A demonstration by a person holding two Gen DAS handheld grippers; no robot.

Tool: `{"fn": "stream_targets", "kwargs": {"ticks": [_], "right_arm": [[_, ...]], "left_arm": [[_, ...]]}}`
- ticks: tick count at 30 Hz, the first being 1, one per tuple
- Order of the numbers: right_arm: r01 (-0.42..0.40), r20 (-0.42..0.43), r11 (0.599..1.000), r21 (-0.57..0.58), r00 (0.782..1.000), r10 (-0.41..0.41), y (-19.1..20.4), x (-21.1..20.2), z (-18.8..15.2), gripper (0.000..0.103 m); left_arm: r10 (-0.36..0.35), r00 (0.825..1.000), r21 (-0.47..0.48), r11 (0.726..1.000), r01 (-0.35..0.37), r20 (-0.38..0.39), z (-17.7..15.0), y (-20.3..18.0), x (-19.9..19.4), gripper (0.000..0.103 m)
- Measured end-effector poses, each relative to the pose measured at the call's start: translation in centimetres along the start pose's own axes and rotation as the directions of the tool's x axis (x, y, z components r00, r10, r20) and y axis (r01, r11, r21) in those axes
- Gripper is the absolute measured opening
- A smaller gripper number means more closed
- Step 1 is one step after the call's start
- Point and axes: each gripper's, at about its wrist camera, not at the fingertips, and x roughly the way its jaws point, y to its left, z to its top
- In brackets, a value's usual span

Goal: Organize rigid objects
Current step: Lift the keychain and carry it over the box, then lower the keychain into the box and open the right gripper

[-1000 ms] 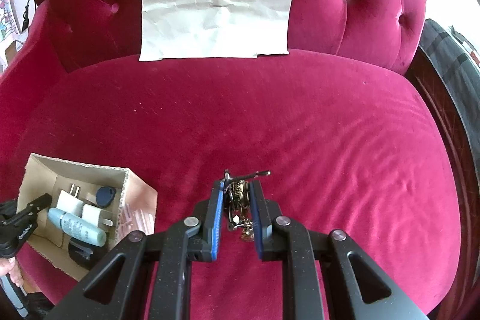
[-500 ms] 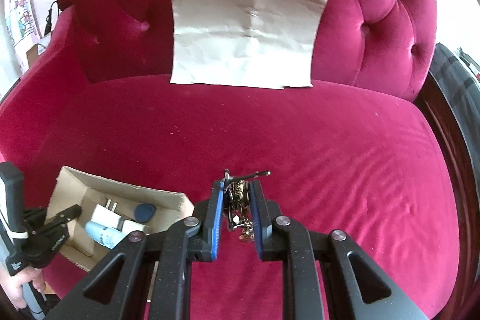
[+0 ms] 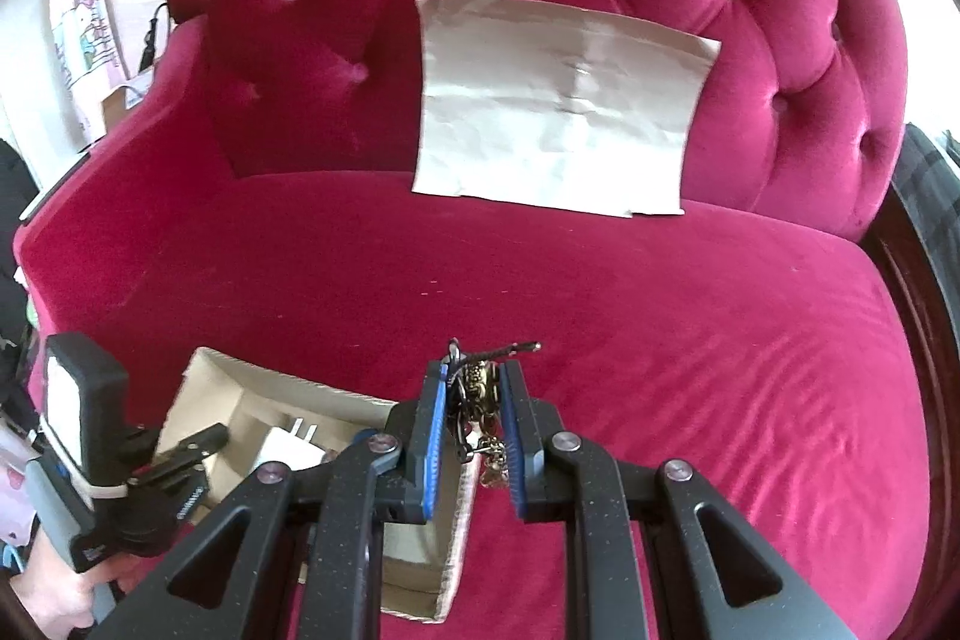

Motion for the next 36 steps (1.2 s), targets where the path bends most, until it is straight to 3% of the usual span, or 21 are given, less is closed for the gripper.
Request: {"fn": "stream_targets", "kwargs": {"ticks": [20, 36], "right_arm": [[-0.120, -0.053, 0.990, -0.079, 0.992, 0.116, 6.3, 1.6, -1.0, 0.017], [-0.152, -0.133, 0.985, -0.082, 0.981, 0.141, 8.7, 4.6, -2.2, 0.017]], "left_arm": [[-0.002, 1.000, 0.005, 1.000, 0.002, 0.002, 0.3, 0.0, 0.1, 0.003], [-0.007, 1.000, 0.014, 1.000, 0.007, 0.003, 0.2, 0.2, -0.1, 0.003]]}}
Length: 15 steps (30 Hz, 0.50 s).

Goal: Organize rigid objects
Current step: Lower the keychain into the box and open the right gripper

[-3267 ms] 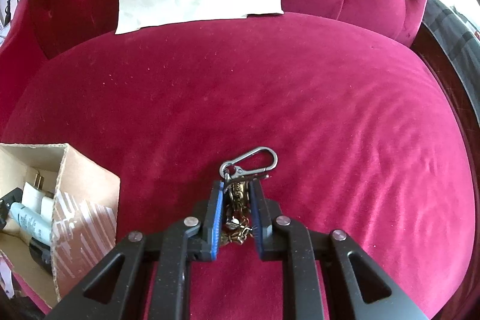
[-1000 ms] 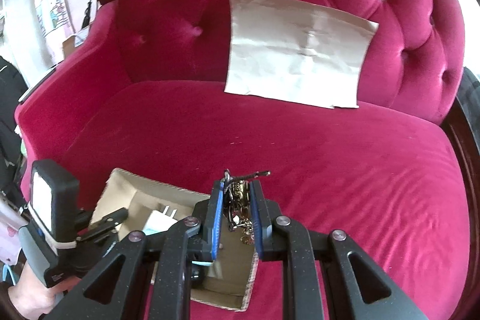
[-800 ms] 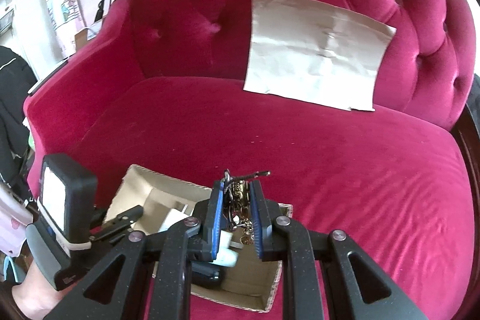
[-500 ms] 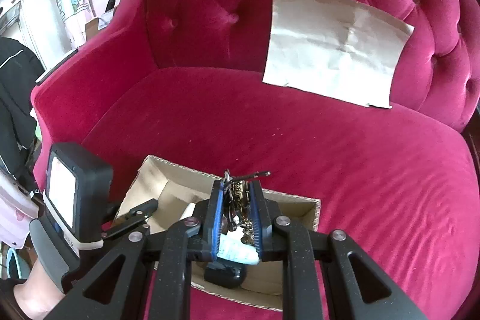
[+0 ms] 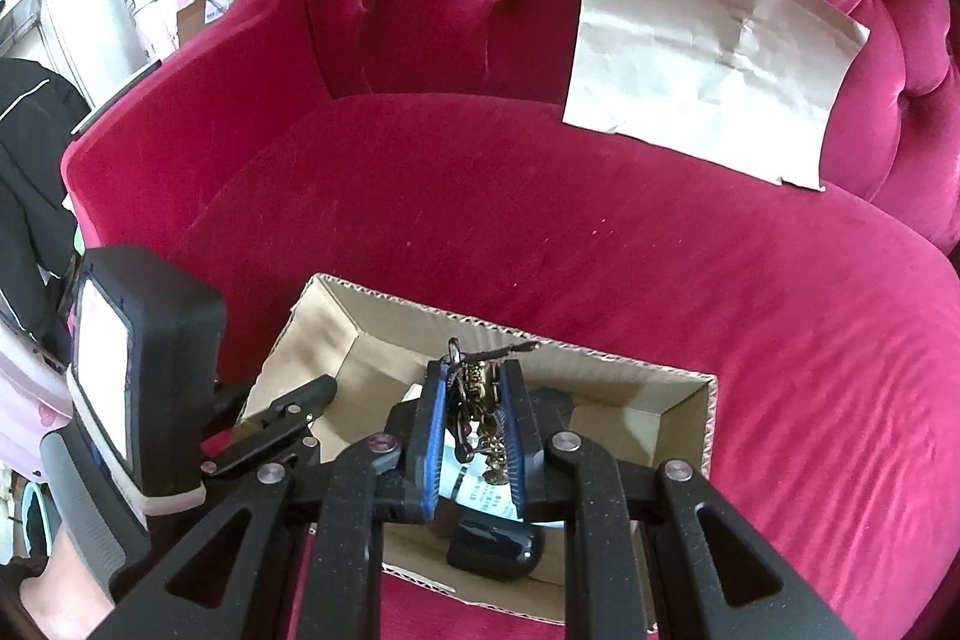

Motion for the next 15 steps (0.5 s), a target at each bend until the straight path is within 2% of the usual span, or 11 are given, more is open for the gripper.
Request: {"fn": "stream_targets", "kwargs": {"ticks": [15], "right_arm": [[-0.009, -0.054, 1.000, 0.022, 0.998, 0.010, 0.2, 1.9, -0.3, 0.017]], "left_arm": [[-0.008, 1.000, 0.018, 1.000, 0.008, 0.005, 0.0, -0.1, 0.2, 0.003]]}}
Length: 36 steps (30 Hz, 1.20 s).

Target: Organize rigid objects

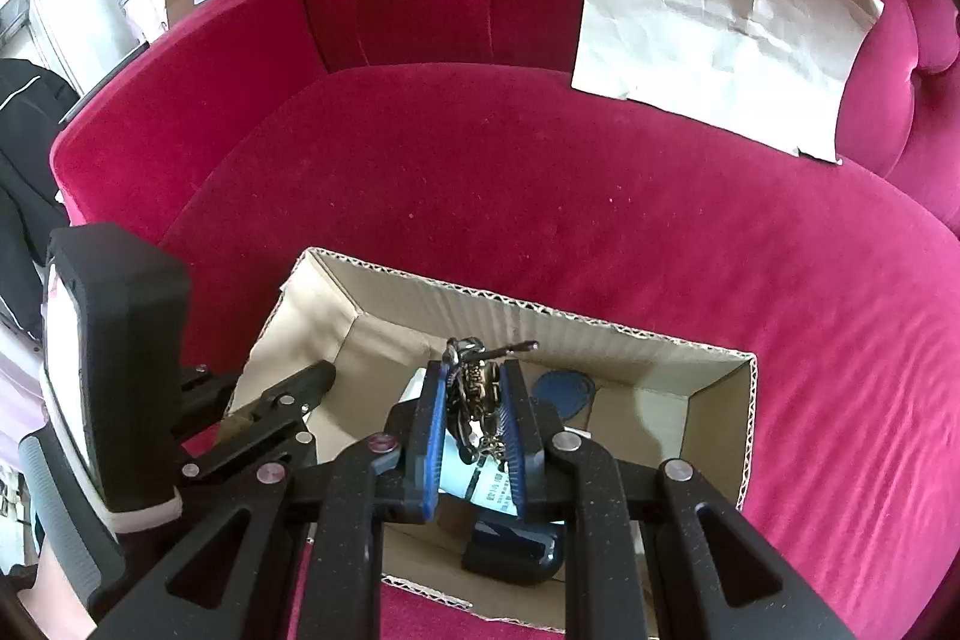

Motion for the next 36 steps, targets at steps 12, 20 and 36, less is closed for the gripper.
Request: {"fn": "stream_targets", "kwargs": {"ticks": [12, 20, 36], "right_arm": [[0.045, 0.032, 0.999, 0.030, 0.998, -0.046, -0.8, -0.2, -0.1, 0.090], [0.114, 0.005, 0.993, 0.042, 0.993, -0.114, -1.8, 0.3, -0.1, 0.103], [0.132, 0.002, 0.989, 0.070, 0.991, -0.132, -3.0, -0.2, -0.4, 0.103]], "left_arm": [[0.002, 1.000, 0.002, 1.000, -0.002, 0.001, 0.2, -0.6, 0.2, 0.003], [0.002, 1.000, 0.003, 1.000, -0.002, 0.000, -0.2, -0.5, 0.0, 0.003], [0.022, 1.000, 0.060, 0.998, -0.022, 0.006, -0.2, -0.5, -0.4, 0.005]]}}
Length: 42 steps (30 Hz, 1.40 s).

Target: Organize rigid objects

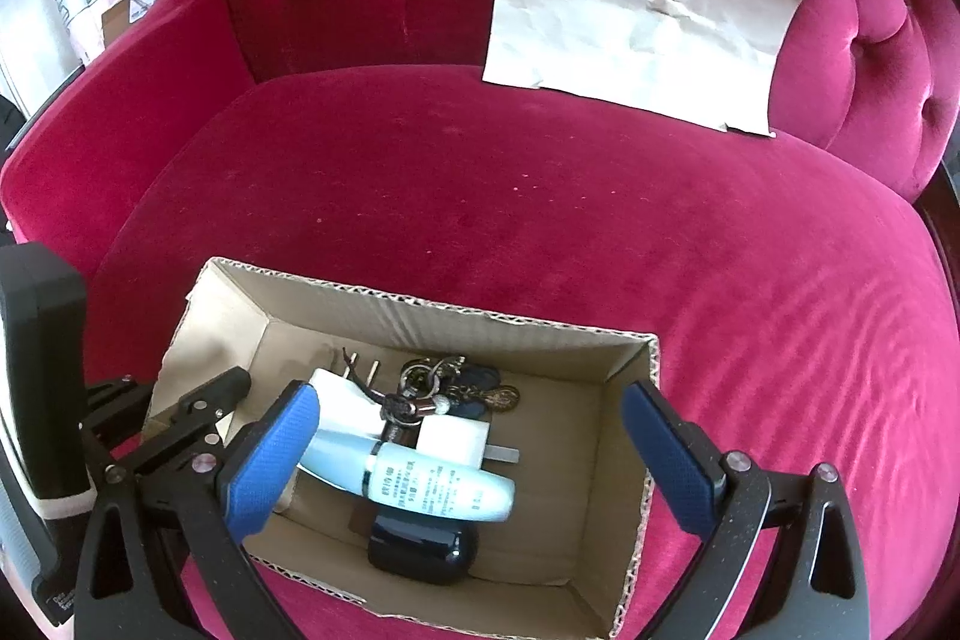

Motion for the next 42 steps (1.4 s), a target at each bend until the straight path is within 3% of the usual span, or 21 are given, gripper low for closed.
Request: {"fn": "stream_targets", "kwargs": {"ticks": [2, 3, 4, 6, 7, 13, 23, 28, 42], "right_arm": [[0.002, 0.000, 1.000, 0.006, 1.000, -0.002, -0.3, -0.1, 0.0, 0.103], [0.002, 0.000, 1.000, 0.005, 1.000, -0.002, -0.3, -0.1, 0.0, 0.103], [0.010, 0.000, 1.000, 0.002, 1.000, -0.010, -0.3, -0.2, 0.0, 0.103], [0.012, 0.003, 1.000, 0.002, 1.000, -0.012, -0.3, -0.4, -0.1, 0.103], [0.000, 0.004, 1.000, 0.006, 1.000, 0.000, -0.4, -0.5, -0.1, 0.103], [0.021, 0.025, 1.000, 0.019, 0.999, -0.021, -0.8, -1.6, 0.0, 0.103], [0.056, 0.038, 0.998, 0.038, 0.998, -0.057, -1.1, -4.5, -1.2, 0.103], [0.062, 0.024, 0.995, 0.072, 0.998, -0.064, -1.6, -6.4, -1.9, 0.103], [0.073, 0.032, 0.990, 0.124, 0.996, -0.077, -2.1, -12.5, -5.2, 0.103]], "left_arm": [[0.016, 1.000, 0.005, 1.000, -0.016, 0.003, 0.1, -0.2, -0.1, 0.011], [0.029, 1.000, 0.010, 1.000, -0.029, 0.008, 0.2, -0.3, -0.2, 0.022], [0.036, 0.999, 0.011, 0.999, -0.036, 0.013, 0.3, -0.3, -0.3, 0.042], [0.042, 0.999, 0.002, 0.999, -0.042, 0.026, 0.5, -0.3, -0.6, 0.071], [0.047, 0.998, -0.002, 0.999, -0.047, 0.033, 0.6, -0.3, -0.7, 0.080], [0.033, 0.998, 0.001, 0.999, -0.033, 0.056, 1.0, -0.4, -1.8, 0.103], [0.059, 0.991, 0.091, 0.993, -0.070, 0.118, 1.2, -2.6, -5.4, 0.103], [0.036, 0.987, 0.129, 0.990, -0.056, 0.157, -0.2, -3.3, -7.7, 0.103], [0.030, 0.981, 0.153, 0.986, -0.061, 0.193, -3.0, -5.7, -13.6, 0.103]]}}
